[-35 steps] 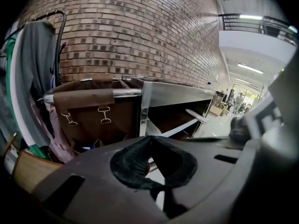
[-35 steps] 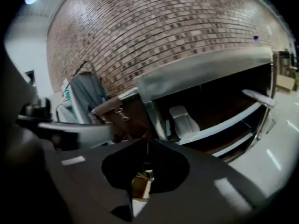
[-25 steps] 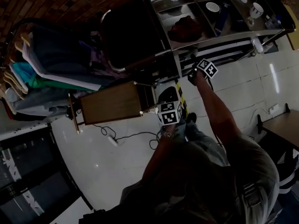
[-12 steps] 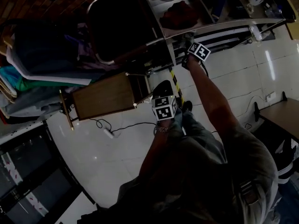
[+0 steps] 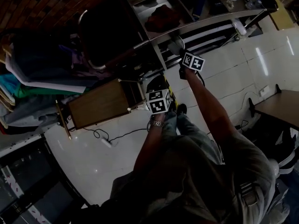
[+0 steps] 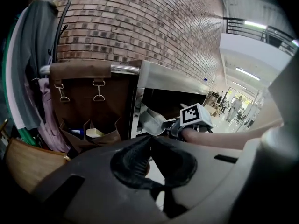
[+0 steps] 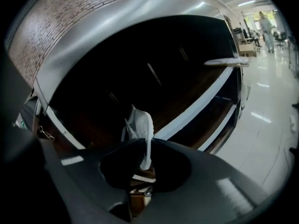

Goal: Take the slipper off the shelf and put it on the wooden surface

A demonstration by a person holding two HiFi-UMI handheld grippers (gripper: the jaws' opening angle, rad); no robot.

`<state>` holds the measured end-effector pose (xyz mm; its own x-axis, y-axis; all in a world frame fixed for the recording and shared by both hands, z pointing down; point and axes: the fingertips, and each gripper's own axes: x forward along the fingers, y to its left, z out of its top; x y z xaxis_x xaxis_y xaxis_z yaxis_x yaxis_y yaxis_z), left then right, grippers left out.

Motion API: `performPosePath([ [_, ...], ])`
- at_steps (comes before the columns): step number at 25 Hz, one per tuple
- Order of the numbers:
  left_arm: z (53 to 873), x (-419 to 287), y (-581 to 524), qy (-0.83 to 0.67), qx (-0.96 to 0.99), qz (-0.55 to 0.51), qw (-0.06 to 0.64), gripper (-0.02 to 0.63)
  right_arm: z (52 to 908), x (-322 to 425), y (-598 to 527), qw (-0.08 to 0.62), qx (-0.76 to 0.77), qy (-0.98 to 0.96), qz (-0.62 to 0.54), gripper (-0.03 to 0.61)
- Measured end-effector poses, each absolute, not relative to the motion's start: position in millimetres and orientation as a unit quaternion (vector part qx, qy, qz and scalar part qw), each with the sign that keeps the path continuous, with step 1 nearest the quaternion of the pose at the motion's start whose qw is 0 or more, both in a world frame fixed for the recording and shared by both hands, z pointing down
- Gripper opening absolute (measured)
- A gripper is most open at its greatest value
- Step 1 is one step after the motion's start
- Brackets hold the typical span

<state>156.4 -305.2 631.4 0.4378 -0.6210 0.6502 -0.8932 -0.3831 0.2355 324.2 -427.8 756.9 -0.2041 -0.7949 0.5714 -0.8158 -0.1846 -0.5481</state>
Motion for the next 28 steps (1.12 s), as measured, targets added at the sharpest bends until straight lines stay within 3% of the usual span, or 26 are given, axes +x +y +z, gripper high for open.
performPosePath([
  [3, 628.9, 164.0, -295.5, -0.465, 0.803, 0.238, 0.285, 0.005, 773.7, 316.0, -431.7, 0.002, 0.601, -0.653, 0.461, 0.095],
  [5, 632.9, 160.8, -288.1, -0.465, 0.801, 0.24, 0.29, 0.005, 791.7, 304.7, -437.0, -0.012, 0.576, -0.653, 0.491, 0.255],
  [7, 638.8, 155.6, -280.7, -0.466, 0.798, 0.239, 0.298, 0.005, 806.2, 298.5, -442.1, -0.032, 0.568, -0.645, 0.511, 0.307],
  [8, 641.7, 153.6, -278.1, -0.465, 0.798, 0.237, 0.301, 0.005, 810.1, 298.4, -445.0, -0.033, 0.571, -0.642, 0.51, 0.303],
  [10, 647.9, 148.6, -277.9, -0.465, 0.798, 0.234, 0.305, 0.005, 808.8, 301.1, -452.0, -0.02, 0.59, -0.645, 0.486, 0.143],
  [14, 654.3, 137.2, -284.1, -0.474, 0.791, 0.235, 0.307, 0.005, 770.9, 292.9, -447.4, -0.007, 0.602, -0.674, 0.428, 0.049],
  [20, 631.3, 161.1, -305.7, -0.469, 0.804, 0.231, 0.283, 0.005, 716.3, 297.0, -395.7, 0.077, 0.622, -0.697, 0.35, 0.034],
  [28, 607.0, 202.4, -295.6, -0.452, 0.822, 0.243, 0.245, 0.005, 657.7, 329.4, -303.4, 0.071, 0.663, -0.668, 0.332, 0.032],
])
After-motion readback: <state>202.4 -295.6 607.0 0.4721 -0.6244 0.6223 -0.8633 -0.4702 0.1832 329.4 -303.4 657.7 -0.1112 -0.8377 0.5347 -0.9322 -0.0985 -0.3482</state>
